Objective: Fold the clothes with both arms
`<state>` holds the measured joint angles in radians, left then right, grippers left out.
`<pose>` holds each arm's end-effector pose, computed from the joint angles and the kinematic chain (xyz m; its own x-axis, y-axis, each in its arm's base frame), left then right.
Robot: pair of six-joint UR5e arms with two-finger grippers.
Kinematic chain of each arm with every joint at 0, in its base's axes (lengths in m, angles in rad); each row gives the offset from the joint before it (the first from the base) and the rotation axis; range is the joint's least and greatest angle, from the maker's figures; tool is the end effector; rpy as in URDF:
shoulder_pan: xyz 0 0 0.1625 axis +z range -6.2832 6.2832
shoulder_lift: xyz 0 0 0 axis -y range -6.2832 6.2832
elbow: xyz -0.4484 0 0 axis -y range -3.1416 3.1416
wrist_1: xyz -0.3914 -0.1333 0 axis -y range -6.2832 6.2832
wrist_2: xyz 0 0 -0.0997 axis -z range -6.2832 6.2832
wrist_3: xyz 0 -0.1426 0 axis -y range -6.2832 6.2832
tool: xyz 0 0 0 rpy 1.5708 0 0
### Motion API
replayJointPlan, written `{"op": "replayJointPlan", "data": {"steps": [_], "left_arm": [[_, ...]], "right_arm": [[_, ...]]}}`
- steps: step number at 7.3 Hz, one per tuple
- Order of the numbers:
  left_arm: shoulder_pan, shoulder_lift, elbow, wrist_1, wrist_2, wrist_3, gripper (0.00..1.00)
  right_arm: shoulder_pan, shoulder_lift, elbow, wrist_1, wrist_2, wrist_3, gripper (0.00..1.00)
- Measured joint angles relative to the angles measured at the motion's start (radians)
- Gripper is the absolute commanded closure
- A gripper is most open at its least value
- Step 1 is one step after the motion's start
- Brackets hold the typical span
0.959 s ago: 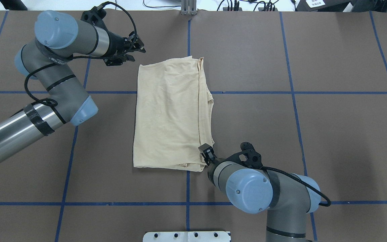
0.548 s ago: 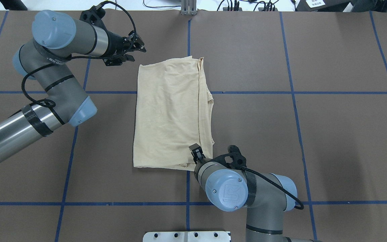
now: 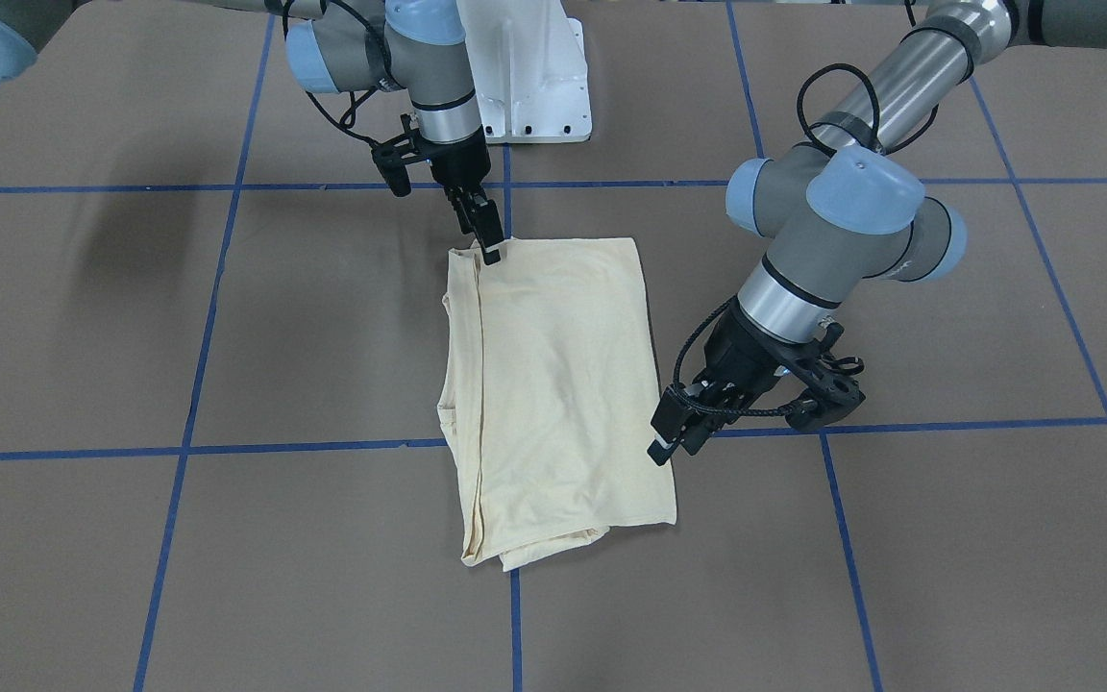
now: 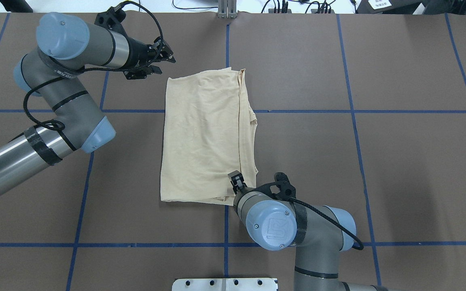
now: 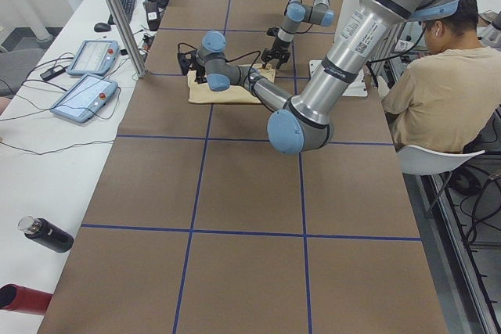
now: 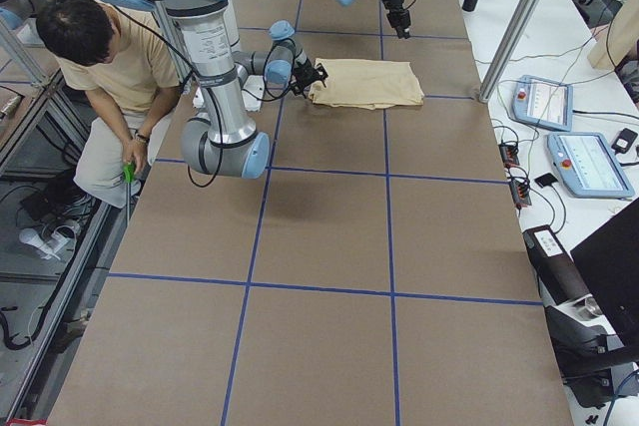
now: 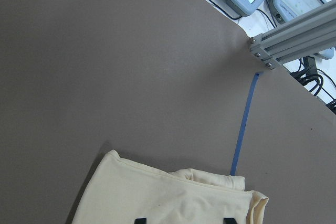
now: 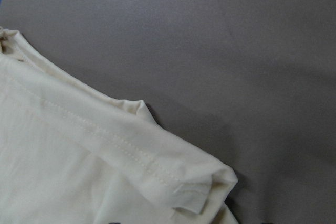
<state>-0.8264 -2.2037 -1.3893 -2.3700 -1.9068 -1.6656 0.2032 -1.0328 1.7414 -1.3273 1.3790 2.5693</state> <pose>0.4627 -0.6296 0.3010 0.1666 -0.3128 -0.9351 0.5004 0.8440 -0.1932 -0.6520 -0.2982 0.2928 0.0132 0.8453 0.5341 -0.6672 0.4053 -0.6250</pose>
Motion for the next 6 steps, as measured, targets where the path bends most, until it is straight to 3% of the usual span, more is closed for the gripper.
{"op": "replayJointPlan", "data": {"steps": [4,6], "left_arm": [[0.001,0.011,-0.018,0.001,0.0,0.0,0.42],[0.001,0.015,-0.027,0.002,0.0,0.0,0.42]], "right_arm": [[0.002,-0.002,-0.002,-0.002,0.001,0.0,0.11],[0.002,-0.003,-0.004,-0.003,0.002,0.0,0.17]]}}
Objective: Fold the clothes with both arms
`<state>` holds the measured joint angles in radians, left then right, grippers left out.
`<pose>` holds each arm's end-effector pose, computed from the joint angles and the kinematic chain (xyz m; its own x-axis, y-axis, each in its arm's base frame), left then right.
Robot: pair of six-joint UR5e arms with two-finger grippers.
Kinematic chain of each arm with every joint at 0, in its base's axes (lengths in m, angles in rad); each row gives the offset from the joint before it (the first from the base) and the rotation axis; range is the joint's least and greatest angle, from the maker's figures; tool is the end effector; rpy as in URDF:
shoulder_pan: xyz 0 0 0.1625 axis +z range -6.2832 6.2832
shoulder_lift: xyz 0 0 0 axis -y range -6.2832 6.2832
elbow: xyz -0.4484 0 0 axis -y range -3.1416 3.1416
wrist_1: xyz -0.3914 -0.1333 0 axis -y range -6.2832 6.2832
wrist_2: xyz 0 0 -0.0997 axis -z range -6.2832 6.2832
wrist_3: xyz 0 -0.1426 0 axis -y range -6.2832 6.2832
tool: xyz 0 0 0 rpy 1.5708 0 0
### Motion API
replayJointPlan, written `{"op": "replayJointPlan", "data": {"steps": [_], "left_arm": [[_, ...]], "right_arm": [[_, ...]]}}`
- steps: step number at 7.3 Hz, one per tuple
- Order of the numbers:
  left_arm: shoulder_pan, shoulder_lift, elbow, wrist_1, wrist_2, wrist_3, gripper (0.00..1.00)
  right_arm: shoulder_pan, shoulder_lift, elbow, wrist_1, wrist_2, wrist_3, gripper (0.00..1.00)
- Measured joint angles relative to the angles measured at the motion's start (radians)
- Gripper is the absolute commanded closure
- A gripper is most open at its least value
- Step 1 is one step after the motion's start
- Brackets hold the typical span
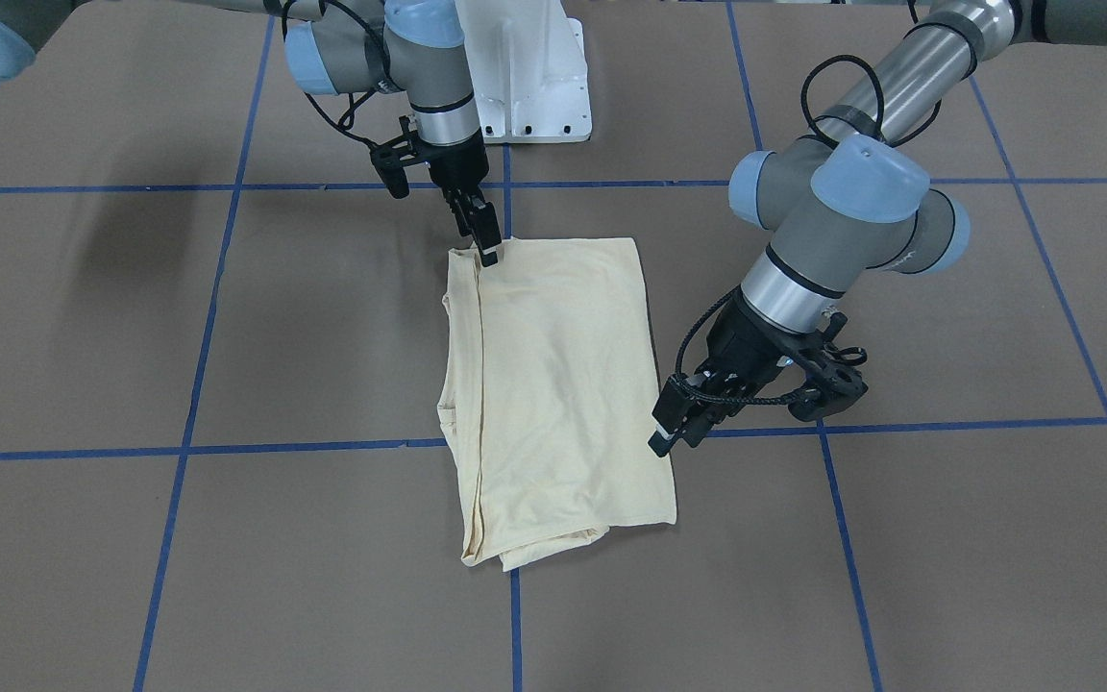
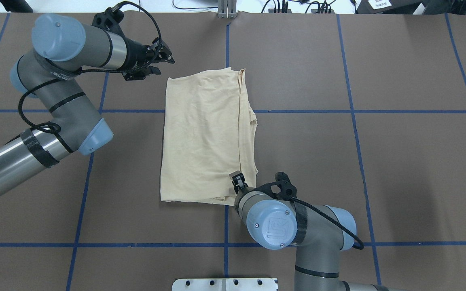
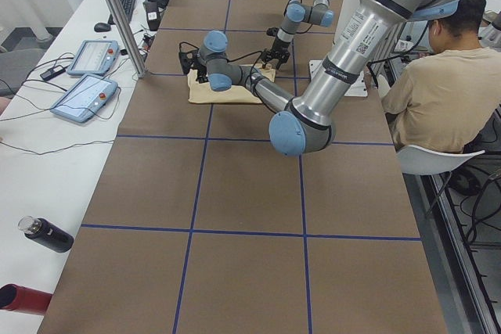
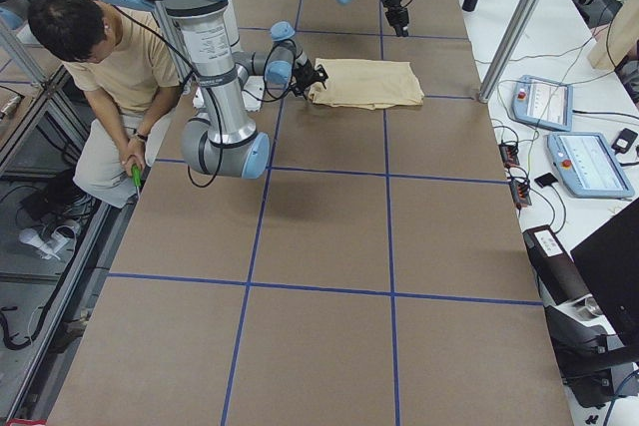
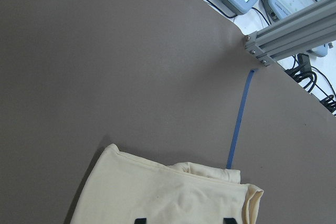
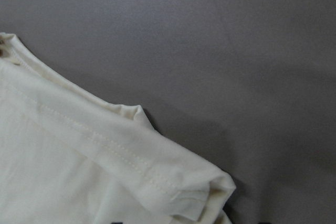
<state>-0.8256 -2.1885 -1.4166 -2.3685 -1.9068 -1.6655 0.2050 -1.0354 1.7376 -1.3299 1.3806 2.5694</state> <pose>0.4577 -0.6232 0.2991 0.1602 -0.3053 -0.9387 0.4983 0.8459 -0.1901 -0.6522 -0.2993 0.2969 0.0173 0.8468 0.5316 -0.6728 0.4032 -0.6203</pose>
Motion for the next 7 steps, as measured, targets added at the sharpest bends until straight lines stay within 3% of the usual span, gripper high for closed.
{"op": "replayJointPlan", "data": {"steps": [6,7], "left_arm": [[0.0,0.012,-0.02,0.0,0.0,0.0,0.42],[0.001,0.014,-0.022,0.0,0.0,0.0,0.42]], "right_arm": [[0.006,0.003,-0.003,0.006,0.001,0.002,0.52],[0.008,0.003,-0.003,0.008,0.002,0.003,0.82]]}}
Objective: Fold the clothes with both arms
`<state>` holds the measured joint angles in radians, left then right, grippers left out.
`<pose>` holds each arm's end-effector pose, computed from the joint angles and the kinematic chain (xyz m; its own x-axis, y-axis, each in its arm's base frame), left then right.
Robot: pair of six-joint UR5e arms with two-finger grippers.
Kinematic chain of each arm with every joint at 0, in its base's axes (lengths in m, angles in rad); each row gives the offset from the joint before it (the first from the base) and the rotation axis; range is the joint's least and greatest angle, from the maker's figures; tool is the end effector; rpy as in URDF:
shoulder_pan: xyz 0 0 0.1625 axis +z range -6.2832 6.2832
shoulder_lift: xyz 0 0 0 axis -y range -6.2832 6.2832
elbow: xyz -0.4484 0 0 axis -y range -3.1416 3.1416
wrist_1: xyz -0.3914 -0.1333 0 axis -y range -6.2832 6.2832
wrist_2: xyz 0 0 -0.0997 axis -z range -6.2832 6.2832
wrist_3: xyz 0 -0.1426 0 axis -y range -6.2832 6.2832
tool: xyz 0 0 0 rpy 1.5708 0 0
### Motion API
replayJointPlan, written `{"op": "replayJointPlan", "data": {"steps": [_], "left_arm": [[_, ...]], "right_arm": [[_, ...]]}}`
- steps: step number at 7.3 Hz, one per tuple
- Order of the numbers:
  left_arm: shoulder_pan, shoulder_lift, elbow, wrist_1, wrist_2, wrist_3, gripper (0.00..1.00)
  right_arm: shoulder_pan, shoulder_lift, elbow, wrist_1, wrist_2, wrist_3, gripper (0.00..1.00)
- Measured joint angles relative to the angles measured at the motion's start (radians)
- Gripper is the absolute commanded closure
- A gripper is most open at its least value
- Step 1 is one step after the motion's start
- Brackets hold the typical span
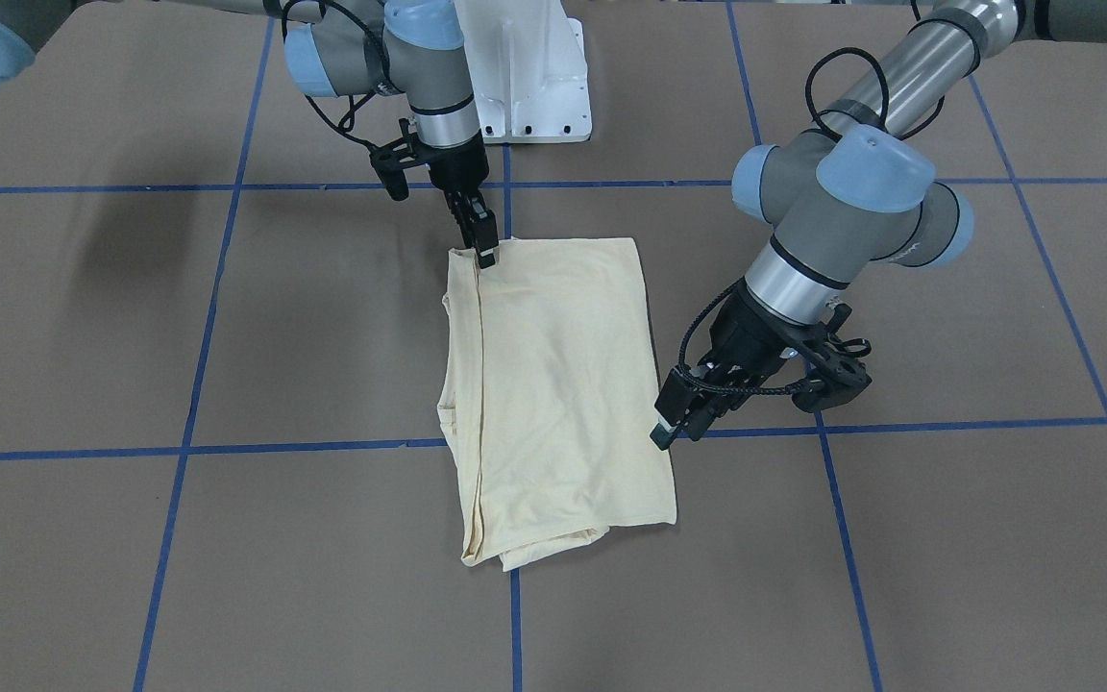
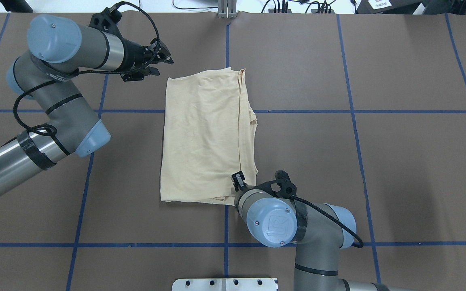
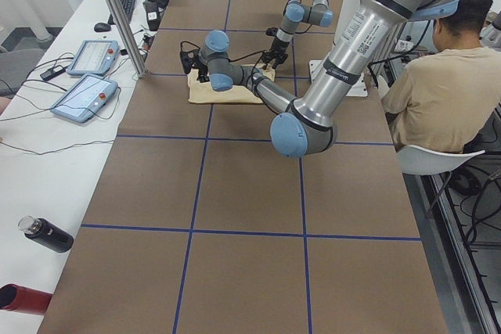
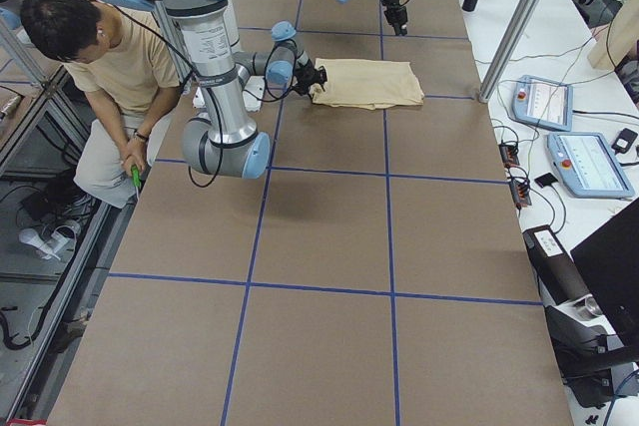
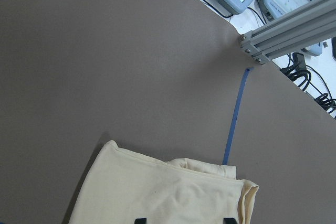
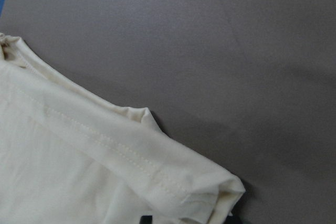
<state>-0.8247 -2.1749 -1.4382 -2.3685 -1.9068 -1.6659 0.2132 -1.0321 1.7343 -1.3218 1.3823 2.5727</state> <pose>0.4536 -0.6178 0.2985 0.1552 -0.2999 -0.9413 0.4966 0.8474 -0.1882 -0.6510 -0.3047 0.2948 0.0050 0.8478 0.5302 -0.6705 0.3963 -0.6273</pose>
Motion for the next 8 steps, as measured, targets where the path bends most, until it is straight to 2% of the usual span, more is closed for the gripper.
{"op": "replayJointPlan", "data": {"steps": [1,8], "left_arm": [[0.0,0.002,-0.003,0.0,0.0,0.0,0.42],[0.005,0.039,-0.092,0.066,-0.001,-0.001,0.42]], "right_arm": [[0.006,0.002,0.0,0.002,0.002,0.013,1.0],[0.019,0.004,0.035,-0.003,0.012,0.06,1.0]]}}
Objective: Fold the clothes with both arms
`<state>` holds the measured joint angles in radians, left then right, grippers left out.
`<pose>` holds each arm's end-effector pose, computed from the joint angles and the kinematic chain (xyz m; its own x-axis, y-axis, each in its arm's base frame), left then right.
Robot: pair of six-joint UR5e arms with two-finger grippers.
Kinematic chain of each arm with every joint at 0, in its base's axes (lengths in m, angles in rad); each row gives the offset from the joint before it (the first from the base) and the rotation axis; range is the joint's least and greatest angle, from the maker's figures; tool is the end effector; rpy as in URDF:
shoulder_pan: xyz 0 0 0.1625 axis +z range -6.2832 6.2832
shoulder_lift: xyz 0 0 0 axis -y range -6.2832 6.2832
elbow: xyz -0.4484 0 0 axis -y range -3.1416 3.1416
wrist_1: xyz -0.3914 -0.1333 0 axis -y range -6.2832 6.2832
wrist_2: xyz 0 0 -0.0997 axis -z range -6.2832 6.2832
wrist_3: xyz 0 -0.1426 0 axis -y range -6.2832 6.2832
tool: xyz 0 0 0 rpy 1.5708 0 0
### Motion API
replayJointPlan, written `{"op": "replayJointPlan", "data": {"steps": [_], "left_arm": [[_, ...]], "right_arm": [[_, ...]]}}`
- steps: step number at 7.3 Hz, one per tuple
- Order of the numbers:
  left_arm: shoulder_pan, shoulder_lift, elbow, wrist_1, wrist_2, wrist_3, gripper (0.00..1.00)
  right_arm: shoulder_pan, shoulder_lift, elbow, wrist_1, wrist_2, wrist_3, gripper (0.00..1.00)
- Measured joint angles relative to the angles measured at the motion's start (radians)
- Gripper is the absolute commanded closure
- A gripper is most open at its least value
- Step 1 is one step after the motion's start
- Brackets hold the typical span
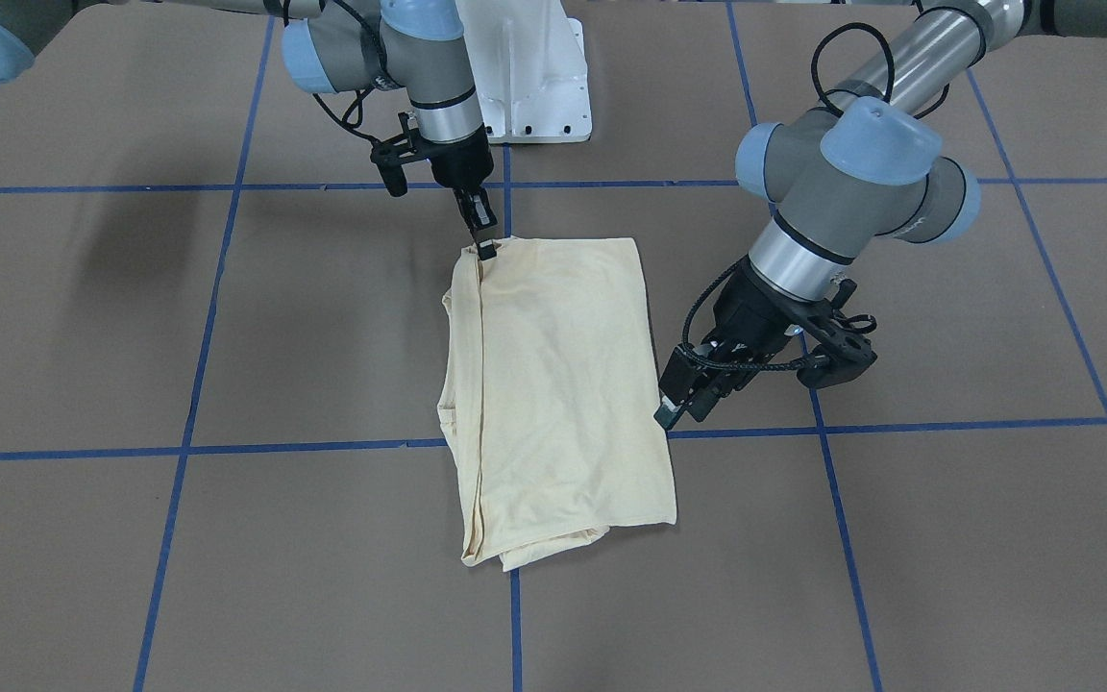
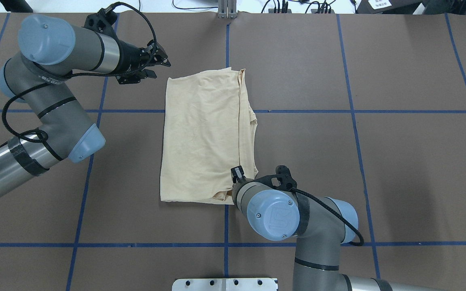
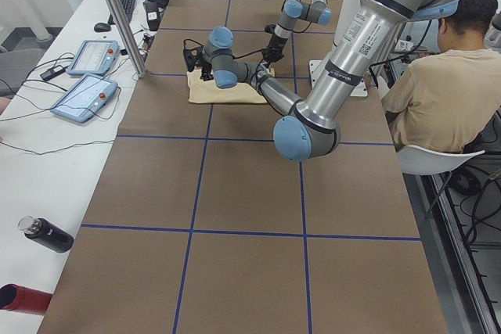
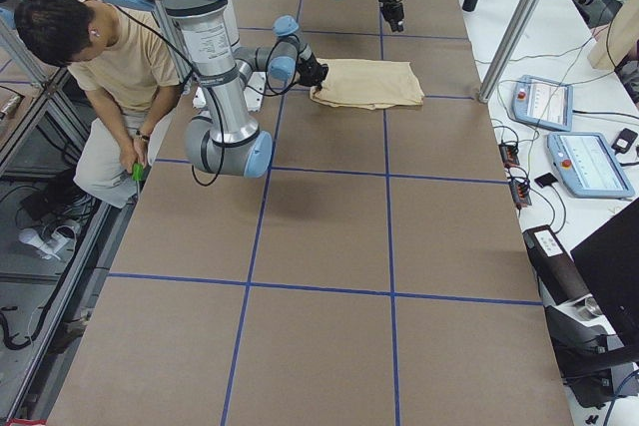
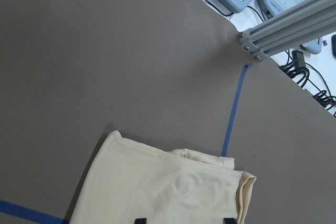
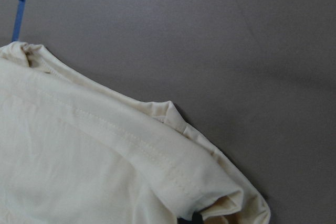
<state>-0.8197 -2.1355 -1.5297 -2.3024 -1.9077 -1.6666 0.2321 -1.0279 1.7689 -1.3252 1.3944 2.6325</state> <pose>0.4405 -0.5981 0.2926 0.1654 -0.3094 -0.9364 0.4935 0.8481 -0.1931 -0.6375 -0.3134 0.2765 -0.0605 0.8690 0.4911 -0.6485 0.3398 -0.6812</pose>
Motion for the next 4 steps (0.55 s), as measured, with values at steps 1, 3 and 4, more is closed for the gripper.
{"op": "replayJointPlan", "data": {"steps": [1,3,4], "left_arm": [[0.005,0.031,-0.043,0.002,-0.001,-0.014,0.42],[0.046,0.095,-0.147,0.003,0.003,-0.093,0.42],[0.063,0.104,-0.167,0.003,0.005,-0.121,0.42]], "right_arm": [[-0.003,-0.014,0.02,-0.005,0.001,-0.001,1.0],[-0.019,-0.025,0.059,-0.055,0.0,-0.001,1.0],[-0.028,-0.026,0.067,-0.075,0.0,-0.001,1.0]]}}
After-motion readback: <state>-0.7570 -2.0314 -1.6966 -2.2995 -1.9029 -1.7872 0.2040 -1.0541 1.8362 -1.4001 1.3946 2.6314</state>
